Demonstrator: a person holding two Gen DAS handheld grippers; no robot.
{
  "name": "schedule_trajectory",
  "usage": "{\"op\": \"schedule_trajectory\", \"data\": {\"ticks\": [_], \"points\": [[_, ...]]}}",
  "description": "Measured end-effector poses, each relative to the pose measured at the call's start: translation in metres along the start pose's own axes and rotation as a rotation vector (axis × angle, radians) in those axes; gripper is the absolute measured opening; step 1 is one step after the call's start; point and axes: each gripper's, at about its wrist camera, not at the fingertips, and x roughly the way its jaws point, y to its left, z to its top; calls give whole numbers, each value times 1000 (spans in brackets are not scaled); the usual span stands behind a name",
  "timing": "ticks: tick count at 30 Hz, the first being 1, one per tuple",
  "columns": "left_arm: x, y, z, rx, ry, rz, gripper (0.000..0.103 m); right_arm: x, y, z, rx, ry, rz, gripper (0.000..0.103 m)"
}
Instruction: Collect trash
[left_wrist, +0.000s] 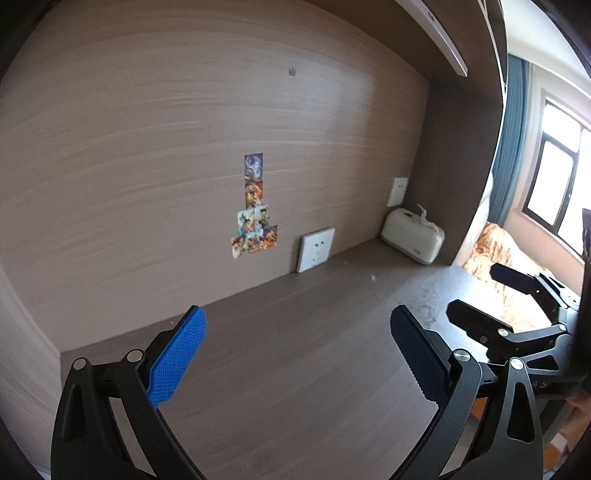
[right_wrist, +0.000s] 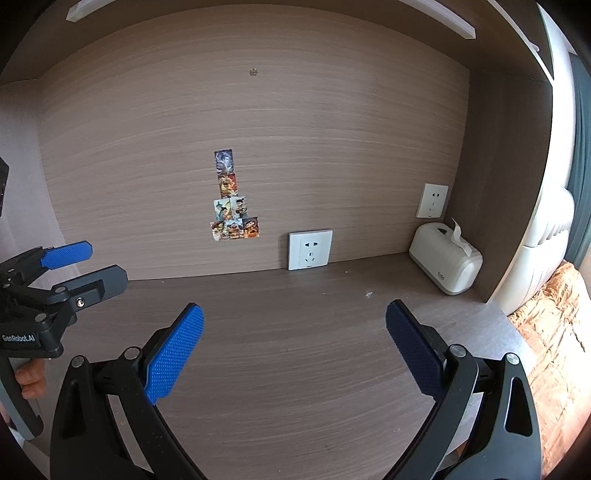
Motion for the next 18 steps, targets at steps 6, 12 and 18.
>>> {"op": "schedule_trajectory", "data": {"ticks": [6, 12, 18], "points": [[5, 2, 3, 16, 2, -24, 98, 2, 0, 1, 1, 2, -16, 98], [7, -1, 4, 49, -20, 3, 98, 3, 1, 2, 3, 0, -24, 98], [11, 0, 5, 59, -9, -9, 98, 5, 2, 3, 7, 0, -24, 98]]}}
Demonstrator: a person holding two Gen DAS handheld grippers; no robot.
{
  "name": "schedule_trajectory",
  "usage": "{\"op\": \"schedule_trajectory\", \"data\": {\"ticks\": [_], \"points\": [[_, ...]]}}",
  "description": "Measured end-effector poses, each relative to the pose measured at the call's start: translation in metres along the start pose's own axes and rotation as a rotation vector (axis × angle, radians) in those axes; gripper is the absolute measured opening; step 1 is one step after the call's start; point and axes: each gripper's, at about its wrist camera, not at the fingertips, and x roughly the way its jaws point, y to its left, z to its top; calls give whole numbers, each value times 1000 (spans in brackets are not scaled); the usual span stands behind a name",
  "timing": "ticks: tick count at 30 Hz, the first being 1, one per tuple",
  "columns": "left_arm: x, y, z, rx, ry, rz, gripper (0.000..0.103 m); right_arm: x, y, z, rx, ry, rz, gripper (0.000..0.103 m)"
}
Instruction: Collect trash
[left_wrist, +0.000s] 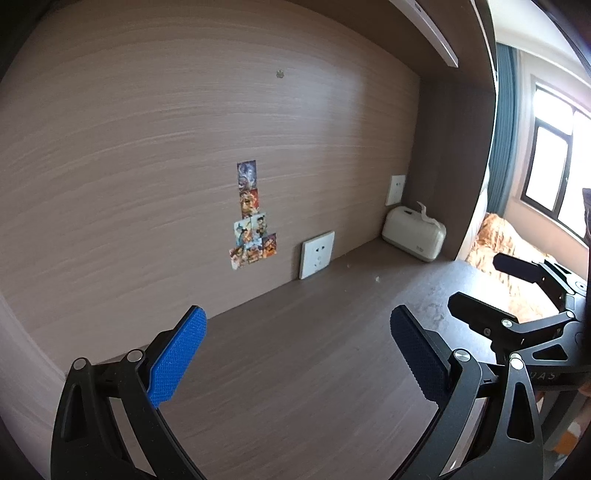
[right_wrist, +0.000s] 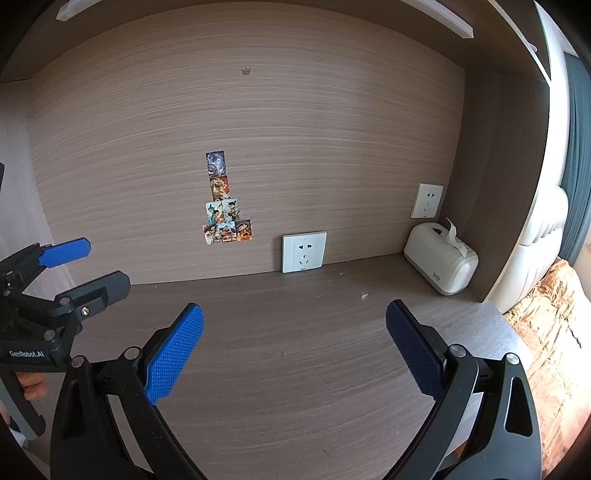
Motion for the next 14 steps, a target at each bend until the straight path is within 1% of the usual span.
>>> {"op": "schedule_trajectory", "data": {"ticks": [2, 6, 10, 14], "points": [[2, 2, 0, -12, 19, -27, 98, 0, 0, 0, -1, 0, 0, 98], [3, 5, 1, -18, 29, 5, 98, 1, 1, 0, -1, -3, 3, 98], [3, 10, 1, -44, 33, 13, 98, 1, 2, 1, -1, -4, 5, 98], [3, 12, 1, -49, 35, 17, 98, 2, 2, 0, 1, -2, 7, 98]]}}
